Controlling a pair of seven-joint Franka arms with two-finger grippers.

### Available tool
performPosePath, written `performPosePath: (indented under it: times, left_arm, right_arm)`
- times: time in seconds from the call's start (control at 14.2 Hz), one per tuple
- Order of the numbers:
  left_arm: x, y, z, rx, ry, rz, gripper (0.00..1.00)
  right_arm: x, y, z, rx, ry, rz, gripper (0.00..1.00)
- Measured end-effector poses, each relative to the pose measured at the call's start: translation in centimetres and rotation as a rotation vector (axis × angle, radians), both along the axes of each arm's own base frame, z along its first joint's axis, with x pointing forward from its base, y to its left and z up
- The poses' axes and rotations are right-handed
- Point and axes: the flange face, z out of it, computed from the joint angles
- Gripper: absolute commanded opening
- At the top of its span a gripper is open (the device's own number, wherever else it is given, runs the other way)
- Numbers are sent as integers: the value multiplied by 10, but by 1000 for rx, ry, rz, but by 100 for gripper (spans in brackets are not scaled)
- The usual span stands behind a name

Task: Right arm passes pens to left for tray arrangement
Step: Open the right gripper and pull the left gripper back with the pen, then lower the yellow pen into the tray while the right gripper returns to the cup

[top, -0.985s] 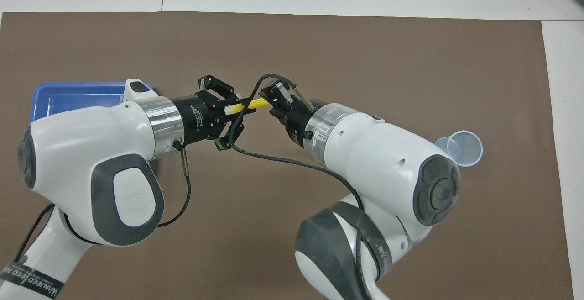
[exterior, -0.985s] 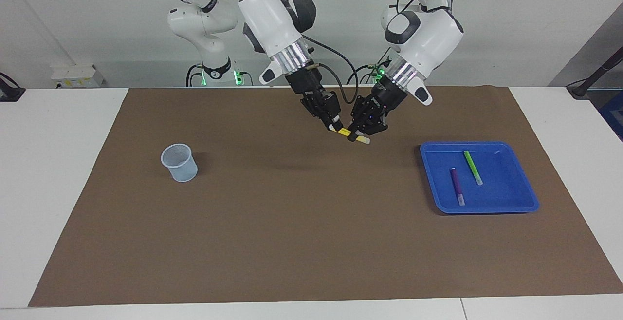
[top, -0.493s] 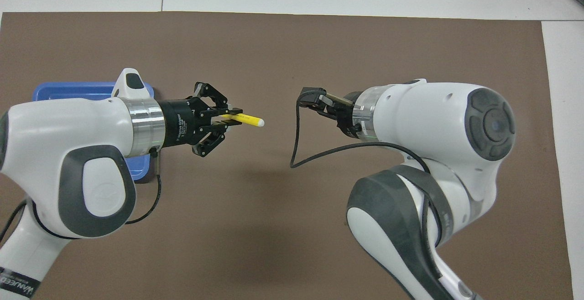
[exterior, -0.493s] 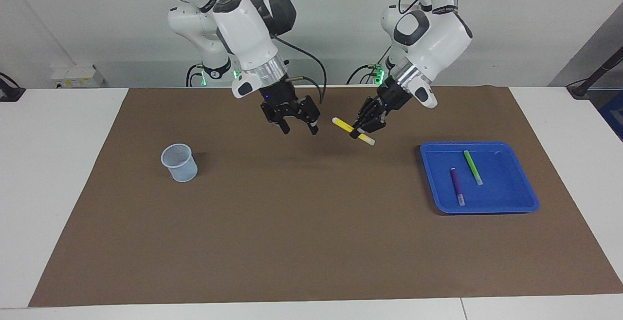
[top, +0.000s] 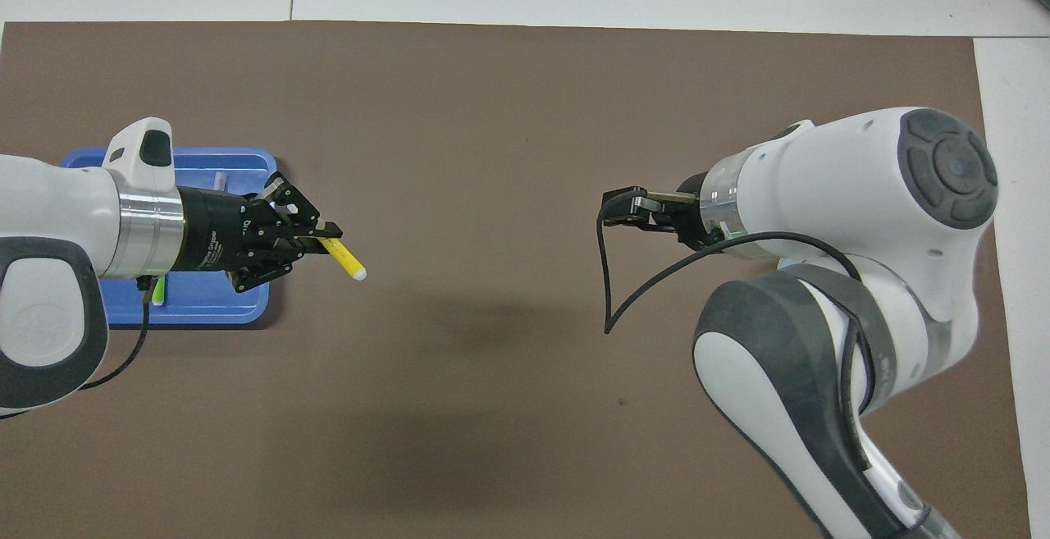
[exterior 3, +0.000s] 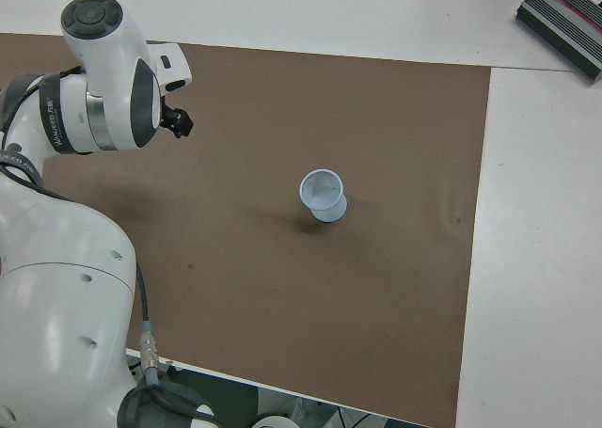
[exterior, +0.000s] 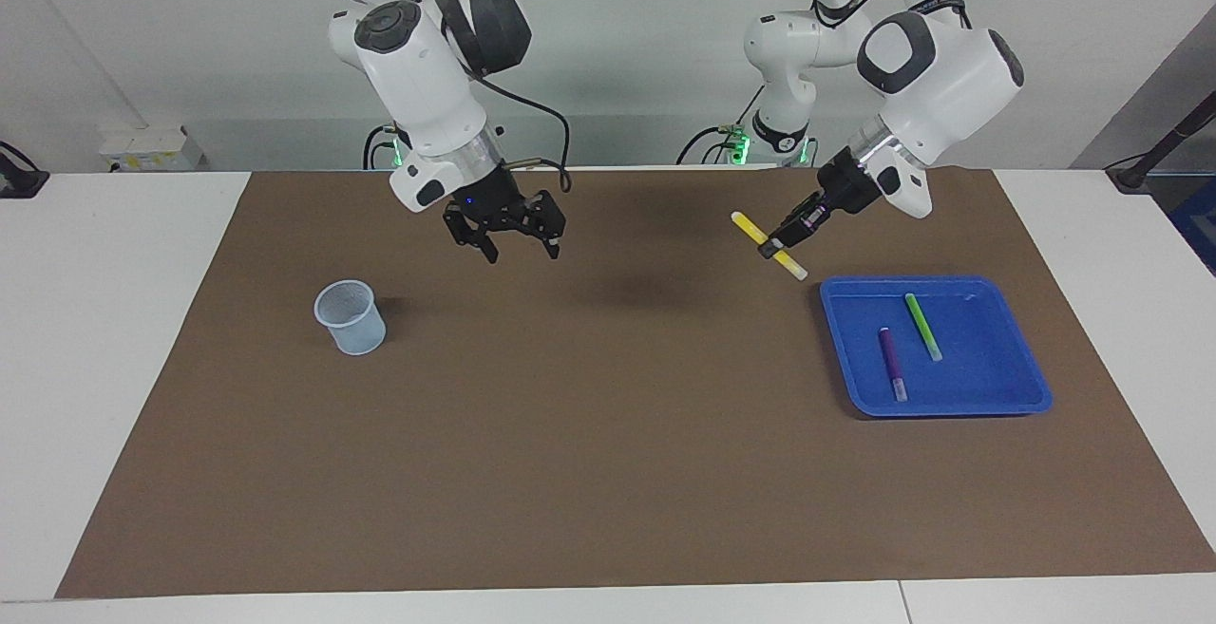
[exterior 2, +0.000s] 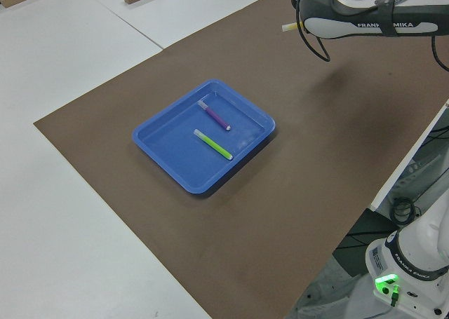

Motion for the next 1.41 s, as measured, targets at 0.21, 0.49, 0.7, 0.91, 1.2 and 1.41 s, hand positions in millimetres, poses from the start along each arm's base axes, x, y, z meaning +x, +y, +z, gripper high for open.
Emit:
performPosePath:
  times: [0.21,0.49,0.7,0.91,1.2,1.41]
  left_arm:
    - [-2,38,-5,103,-51,-221,0]
    - [-3,102,-13,190,-101,-413,0]
    - [-1,141,-24,226,-125,-494,0]
    - [1,175,-41,251,-124,-559,0]
    - [10,207,-62,286,-137,-623,0]
    - [15,221,-77,318,-137,-659,0]
  right_arm:
    - [-4,-20,-4,-119,27,107,100]
    - [-2,-67,-7,-182,82,191,100]
    - [2,-100,7,-227,113,207,100]
    - [-1,-111,44,-234,134,197,100]
    - [-9,-112,71,-238,134,196,100]
    - [-8,-119,54,-238,135,182,100]
